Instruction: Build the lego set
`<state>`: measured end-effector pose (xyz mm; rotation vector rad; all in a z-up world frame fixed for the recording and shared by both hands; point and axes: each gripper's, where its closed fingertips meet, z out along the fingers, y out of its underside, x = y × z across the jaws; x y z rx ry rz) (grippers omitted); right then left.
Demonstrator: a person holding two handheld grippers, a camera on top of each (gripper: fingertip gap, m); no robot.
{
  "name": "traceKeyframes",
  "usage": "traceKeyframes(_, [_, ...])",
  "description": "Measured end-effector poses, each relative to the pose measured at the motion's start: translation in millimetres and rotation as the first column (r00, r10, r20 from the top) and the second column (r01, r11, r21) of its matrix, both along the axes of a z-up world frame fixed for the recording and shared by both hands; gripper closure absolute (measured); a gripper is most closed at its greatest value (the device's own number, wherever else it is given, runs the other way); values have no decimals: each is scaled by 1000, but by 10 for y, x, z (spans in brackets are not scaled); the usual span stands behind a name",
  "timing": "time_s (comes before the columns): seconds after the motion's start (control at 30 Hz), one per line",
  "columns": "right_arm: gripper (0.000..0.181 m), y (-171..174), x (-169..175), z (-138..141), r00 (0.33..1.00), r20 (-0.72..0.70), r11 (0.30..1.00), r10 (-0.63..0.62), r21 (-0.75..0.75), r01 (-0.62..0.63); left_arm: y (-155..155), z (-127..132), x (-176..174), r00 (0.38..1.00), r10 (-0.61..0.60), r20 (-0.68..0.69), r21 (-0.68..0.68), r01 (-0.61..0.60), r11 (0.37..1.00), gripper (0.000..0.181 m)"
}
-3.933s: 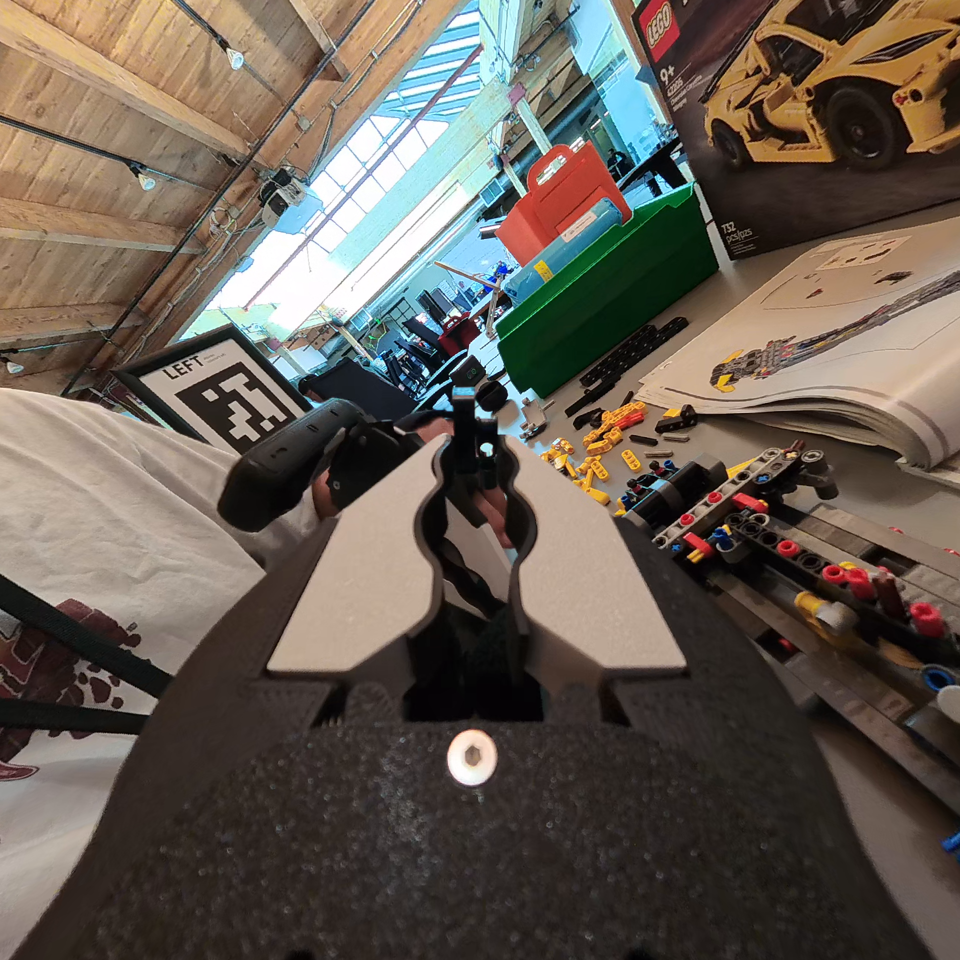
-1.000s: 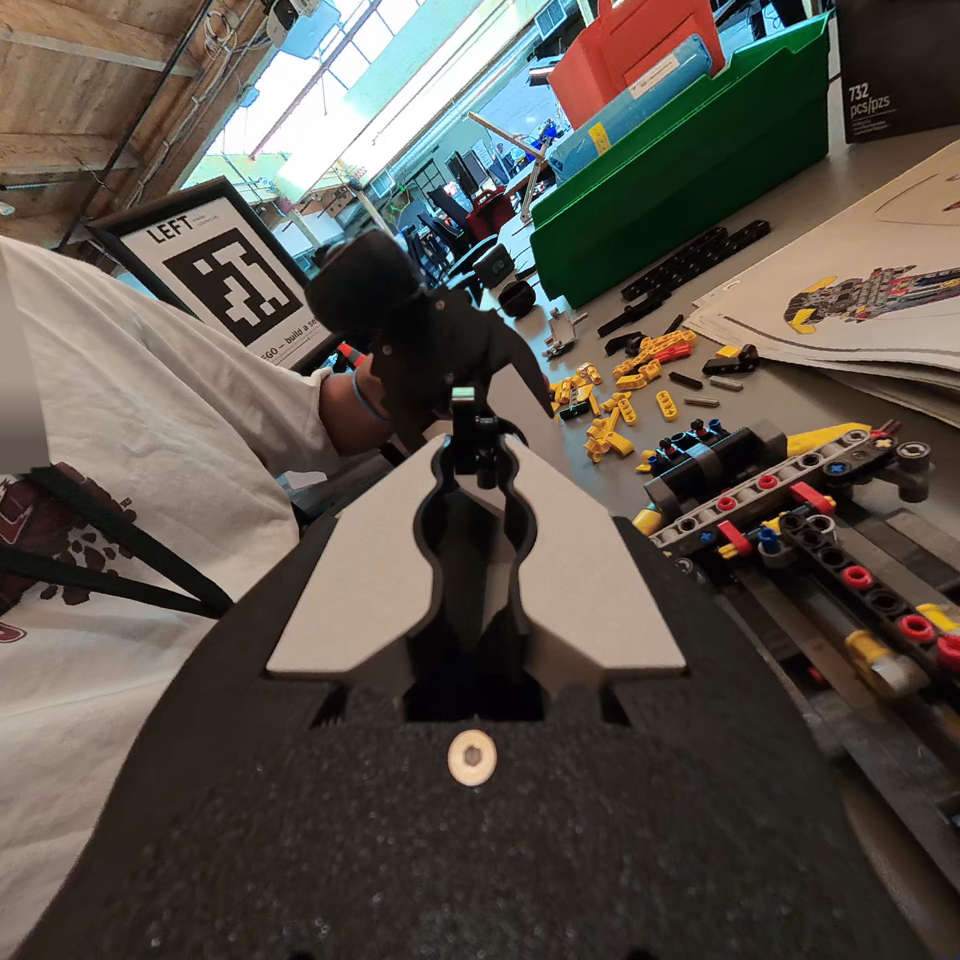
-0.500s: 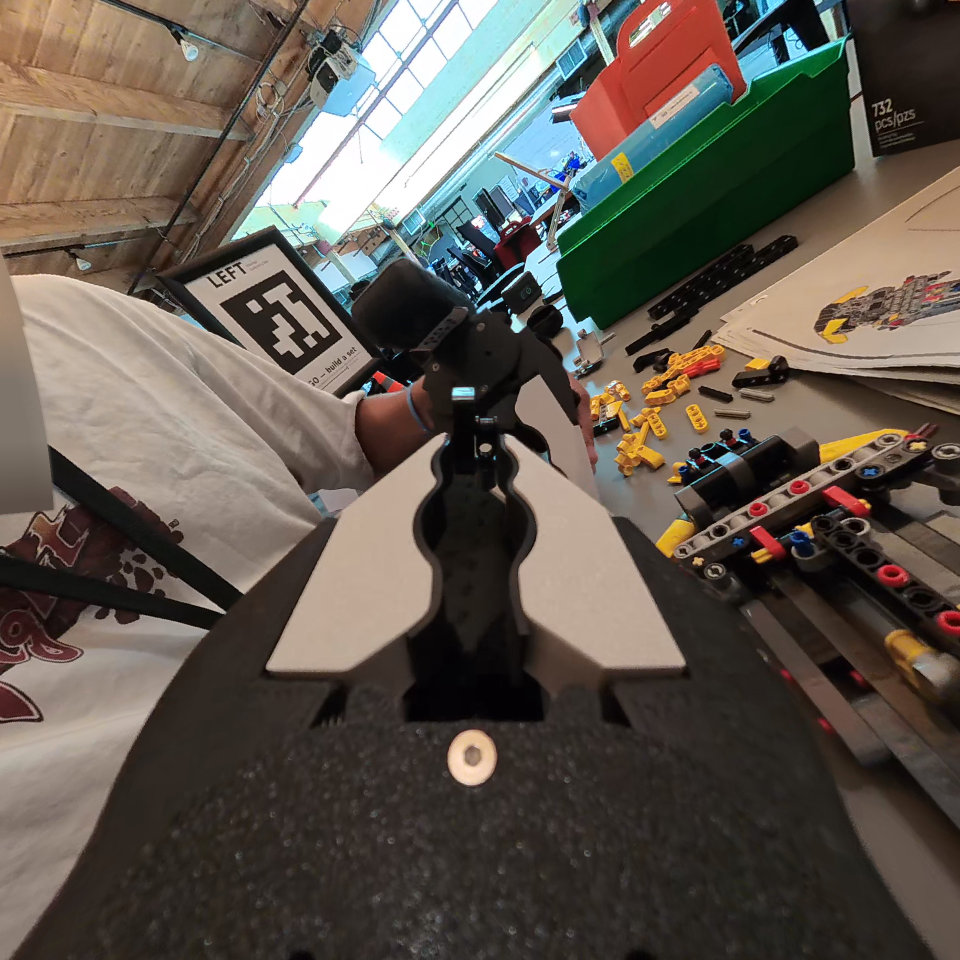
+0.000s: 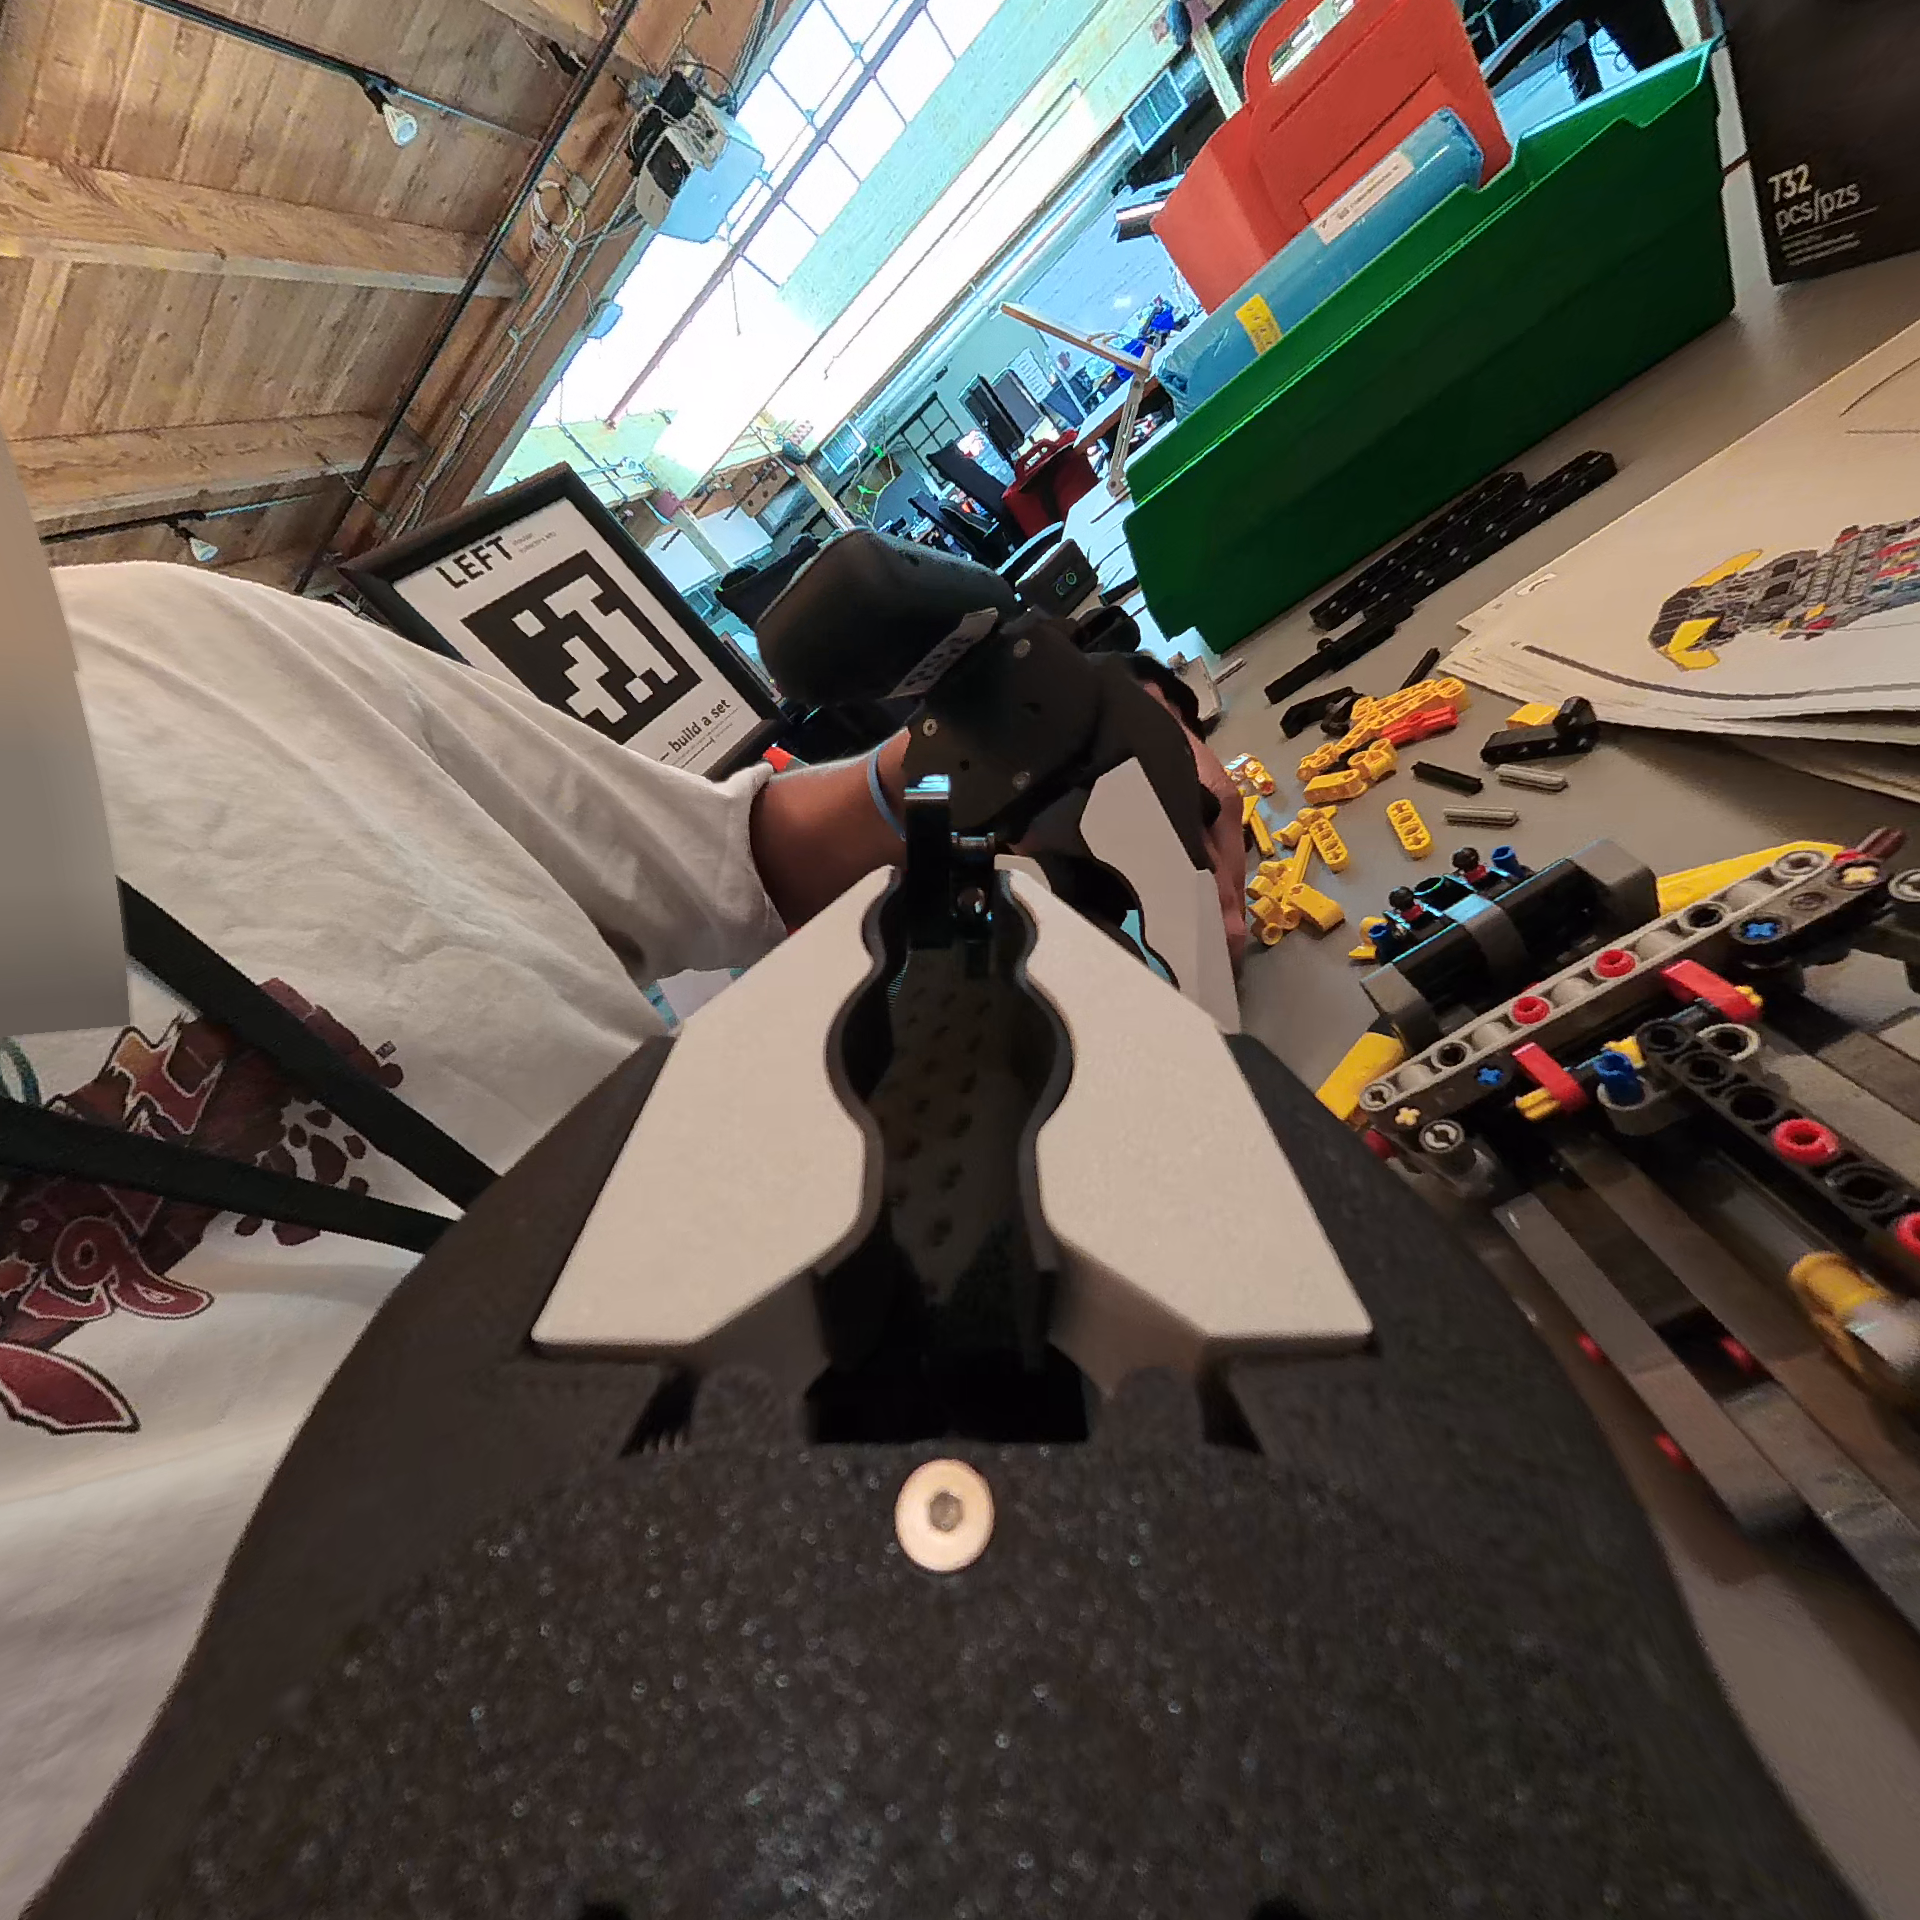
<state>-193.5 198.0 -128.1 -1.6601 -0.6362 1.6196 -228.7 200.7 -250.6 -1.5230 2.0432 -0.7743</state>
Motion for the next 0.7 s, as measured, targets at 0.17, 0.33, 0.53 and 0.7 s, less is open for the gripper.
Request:
traceKeyframes(0.17, [167, 1, -14, -34, 1000, 22, 1000, 0, 3, 0, 6, 3, -5, 1000, 7, 3, 25, -7, 1000, 173])
traceKeyframes(0.33, [167, 63, 70, -2, 999, 15, 998, -52, 31, 52, -154, 430, 112, 977, 77, 200, -286, -17, 958, 173])
traceKeyframes(0.53, [167, -109, -6, 210, 991, -121, 995, 57, 85, -47, -340, 1540, 209, 805, 234, 545, -748, 341, 569, 174])
traceKeyframes(0.7, [167, -122, -12, 499, 959, -278, 974, 49, 225, 15, -264, 1812, 214, 752, 324, 573, -819, 511, 262, 174])
